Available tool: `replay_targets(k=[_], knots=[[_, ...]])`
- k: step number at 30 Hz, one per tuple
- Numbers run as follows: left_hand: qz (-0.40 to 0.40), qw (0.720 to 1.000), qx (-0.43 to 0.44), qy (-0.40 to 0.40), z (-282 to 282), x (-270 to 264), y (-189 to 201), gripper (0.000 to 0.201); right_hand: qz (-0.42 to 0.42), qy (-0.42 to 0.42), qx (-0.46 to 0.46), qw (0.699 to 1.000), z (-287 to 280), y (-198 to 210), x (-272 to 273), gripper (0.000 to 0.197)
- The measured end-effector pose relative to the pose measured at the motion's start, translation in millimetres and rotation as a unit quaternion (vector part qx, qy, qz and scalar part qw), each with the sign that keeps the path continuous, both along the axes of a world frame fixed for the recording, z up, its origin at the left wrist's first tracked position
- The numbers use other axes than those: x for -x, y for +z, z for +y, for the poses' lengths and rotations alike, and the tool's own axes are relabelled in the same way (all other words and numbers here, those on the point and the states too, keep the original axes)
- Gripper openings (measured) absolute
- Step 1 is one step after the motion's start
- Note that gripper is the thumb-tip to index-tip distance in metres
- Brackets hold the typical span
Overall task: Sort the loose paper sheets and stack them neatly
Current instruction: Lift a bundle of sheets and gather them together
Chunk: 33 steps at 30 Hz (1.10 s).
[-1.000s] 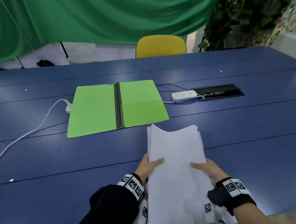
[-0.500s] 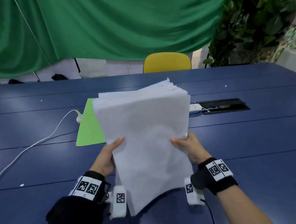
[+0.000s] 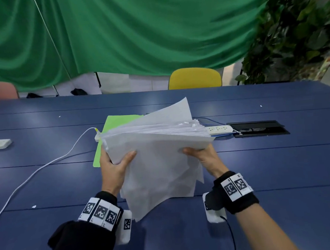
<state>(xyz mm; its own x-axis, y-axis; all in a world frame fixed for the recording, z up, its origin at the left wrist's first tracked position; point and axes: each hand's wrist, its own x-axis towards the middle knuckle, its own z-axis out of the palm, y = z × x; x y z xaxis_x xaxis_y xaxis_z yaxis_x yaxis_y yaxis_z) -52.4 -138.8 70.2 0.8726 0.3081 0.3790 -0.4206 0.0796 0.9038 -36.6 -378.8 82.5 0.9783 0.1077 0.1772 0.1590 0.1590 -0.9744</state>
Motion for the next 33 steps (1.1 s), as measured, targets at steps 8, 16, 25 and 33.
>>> replay_targets(k=[8,16,25,33], knots=[[0.025,0.999,0.023,-0.021,3,-11,-8,0.07,0.061,0.0,0.012,0.998,11,-23,-13,0.043],[0.043,0.998,0.023,-0.035,6,-12,-15,0.08,0.088,0.007,0.117,0.989,-17,-49,-15,0.072],[0.028,0.999,-0.019,0.007,4,-14,-4,0.05,0.001,-0.013,0.126,0.992,-10,16,-8,0.12],[0.006,1.0,0.002,0.002,0,-8,-1,0.048,-0.256,-0.004,0.666,0.701,67,132,-2,0.126]])
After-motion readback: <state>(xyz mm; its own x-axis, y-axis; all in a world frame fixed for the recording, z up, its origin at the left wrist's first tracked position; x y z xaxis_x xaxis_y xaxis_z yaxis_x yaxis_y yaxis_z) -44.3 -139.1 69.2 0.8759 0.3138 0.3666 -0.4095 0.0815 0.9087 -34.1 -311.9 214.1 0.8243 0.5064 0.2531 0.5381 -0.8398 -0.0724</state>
